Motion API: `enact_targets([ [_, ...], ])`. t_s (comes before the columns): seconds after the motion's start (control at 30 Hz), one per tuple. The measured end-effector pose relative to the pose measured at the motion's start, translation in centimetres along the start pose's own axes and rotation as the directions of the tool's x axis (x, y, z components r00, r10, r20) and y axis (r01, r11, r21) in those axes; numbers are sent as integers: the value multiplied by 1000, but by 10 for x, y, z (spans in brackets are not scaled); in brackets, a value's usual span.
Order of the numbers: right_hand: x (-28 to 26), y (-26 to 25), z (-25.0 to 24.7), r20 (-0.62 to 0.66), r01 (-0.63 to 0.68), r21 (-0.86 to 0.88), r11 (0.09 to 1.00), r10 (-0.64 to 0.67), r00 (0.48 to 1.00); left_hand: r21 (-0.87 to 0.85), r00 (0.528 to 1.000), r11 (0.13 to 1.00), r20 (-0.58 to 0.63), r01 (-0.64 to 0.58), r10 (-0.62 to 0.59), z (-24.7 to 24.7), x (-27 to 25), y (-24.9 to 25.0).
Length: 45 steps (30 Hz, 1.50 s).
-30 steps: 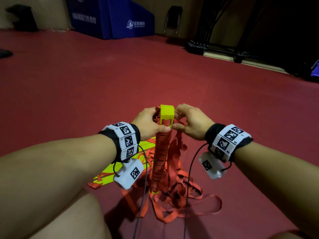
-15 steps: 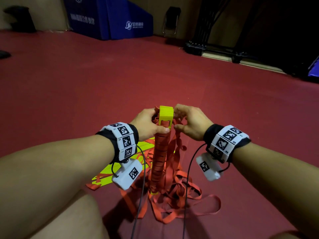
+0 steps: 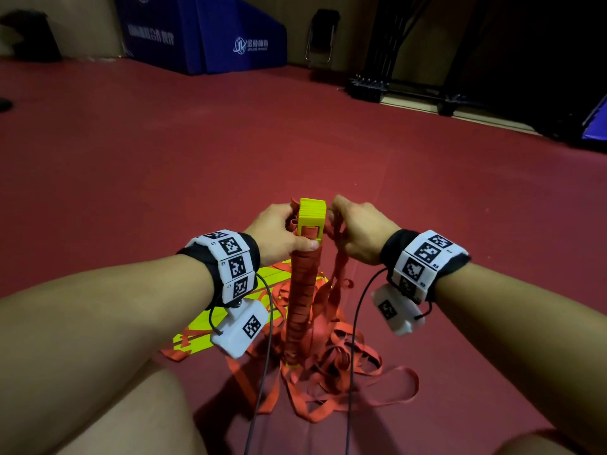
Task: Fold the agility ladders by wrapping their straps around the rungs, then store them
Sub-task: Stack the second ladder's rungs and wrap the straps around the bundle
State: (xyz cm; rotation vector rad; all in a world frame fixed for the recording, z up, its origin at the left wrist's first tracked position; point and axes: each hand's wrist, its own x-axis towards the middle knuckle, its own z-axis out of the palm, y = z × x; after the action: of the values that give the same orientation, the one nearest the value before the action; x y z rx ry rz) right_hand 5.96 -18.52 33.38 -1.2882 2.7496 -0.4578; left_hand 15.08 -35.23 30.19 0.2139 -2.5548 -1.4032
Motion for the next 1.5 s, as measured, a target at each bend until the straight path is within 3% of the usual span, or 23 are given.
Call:
enact_targets([
  [0.13, 0, 2, -3, 17, -33, -68, 997, 34, 999, 17, 1000, 1000, 2, 24, -24, -1, 2, -2],
  [0.23, 2, 9, -3, -43, -120, -46, 992, 118, 992, 0, 1000, 1000, 6, 13, -13, -3, 0, 1],
  [0.5, 4, 22, 1, -148, -210, 354, 911, 276, 950, -219, 991, 976, -125, 17, -45, -18, 1, 12],
  [0.63, 3, 30, -1, -163, -222, 240, 945, 265, 950, -395, 972, 918, -226, -26, -70, -31, -2, 19],
  [0.87, 3, 35, 0, 16, -352, 242, 904, 359, 933, -460, 958, 885, -278, -73, -65, -45, -17, 25],
  [1.1, -6, 26, -1, 238, -585, 173, 793, 542, 806, -431, 926, 898, -368, -88, -86, -59, -20, 22],
  [1.2, -7, 28, 0, 317, -624, 196, 756, 554, 770, -418, 915, 902, -396, -106, -75, -64, -19, 20],
  [1.37, -7, 32, 10, 473, -687, 399, 608, 505, 722, -423, 922, 899, -383, -117, -60, -60, -19, 18],
  [1.5, -3, 39, 13, 483, -671, 428, 605, 474, 736, -426, 922, 900, -380, -96, -82, -58, -15, 16],
])
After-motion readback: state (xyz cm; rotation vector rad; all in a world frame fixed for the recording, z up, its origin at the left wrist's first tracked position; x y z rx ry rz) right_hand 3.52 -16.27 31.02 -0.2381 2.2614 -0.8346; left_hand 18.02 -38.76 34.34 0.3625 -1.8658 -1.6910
